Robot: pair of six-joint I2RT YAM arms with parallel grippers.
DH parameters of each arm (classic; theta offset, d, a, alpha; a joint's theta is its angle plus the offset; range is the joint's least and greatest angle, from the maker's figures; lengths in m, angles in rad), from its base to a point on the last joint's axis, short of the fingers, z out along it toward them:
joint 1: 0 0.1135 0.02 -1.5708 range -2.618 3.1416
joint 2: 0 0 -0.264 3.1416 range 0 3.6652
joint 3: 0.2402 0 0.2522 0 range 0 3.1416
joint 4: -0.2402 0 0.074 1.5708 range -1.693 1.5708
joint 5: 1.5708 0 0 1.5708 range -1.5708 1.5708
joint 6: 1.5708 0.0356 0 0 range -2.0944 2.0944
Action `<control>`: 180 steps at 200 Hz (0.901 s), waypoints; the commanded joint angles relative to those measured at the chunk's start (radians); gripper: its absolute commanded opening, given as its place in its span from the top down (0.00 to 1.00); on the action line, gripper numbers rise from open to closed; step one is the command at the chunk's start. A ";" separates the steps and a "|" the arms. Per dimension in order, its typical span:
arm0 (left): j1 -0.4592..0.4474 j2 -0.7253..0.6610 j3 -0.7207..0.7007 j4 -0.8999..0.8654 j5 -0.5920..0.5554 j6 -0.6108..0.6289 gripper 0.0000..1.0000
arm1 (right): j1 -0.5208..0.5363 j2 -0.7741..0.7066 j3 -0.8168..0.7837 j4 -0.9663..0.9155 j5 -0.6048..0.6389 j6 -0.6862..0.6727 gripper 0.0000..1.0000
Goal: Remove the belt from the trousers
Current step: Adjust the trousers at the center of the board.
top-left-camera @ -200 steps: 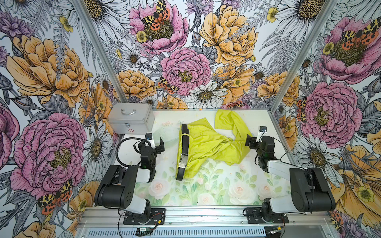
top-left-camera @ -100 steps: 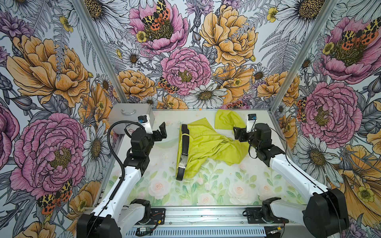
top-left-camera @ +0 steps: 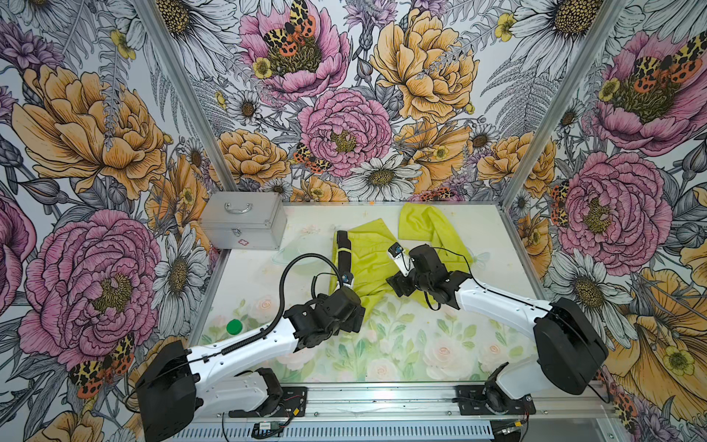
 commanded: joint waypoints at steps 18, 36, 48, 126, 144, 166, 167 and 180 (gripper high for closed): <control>0.049 0.082 0.064 -0.091 -0.180 -0.108 0.05 | 0.004 0.016 0.036 -0.018 0.046 -0.065 0.16; 0.119 0.091 0.072 -0.073 -0.143 -0.075 0.14 | 0.004 0.019 0.021 -0.030 0.064 -0.066 0.17; 0.173 0.095 0.063 -0.034 -0.073 -0.023 0.21 | 0.004 0.017 0.006 -0.030 0.067 -0.062 0.19; 0.183 0.135 0.025 0.083 0.117 0.126 0.54 | 0.004 -0.029 0.018 -0.029 0.101 -0.033 0.32; 0.197 0.119 0.053 0.082 0.103 0.157 0.62 | -0.029 -0.032 0.064 -0.048 0.142 0.012 0.31; 0.217 0.109 0.106 0.072 0.106 0.217 0.71 | -0.109 -0.030 0.121 -0.081 0.140 0.042 0.30; 0.218 0.109 0.109 0.071 0.107 0.221 0.71 | -0.113 -0.030 0.122 -0.080 0.139 0.043 0.30; 0.237 0.107 0.150 0.062 0.119 0.262 0.75 | -0.162 -0.017 0.132 -0.082 0.140 0.043 0.30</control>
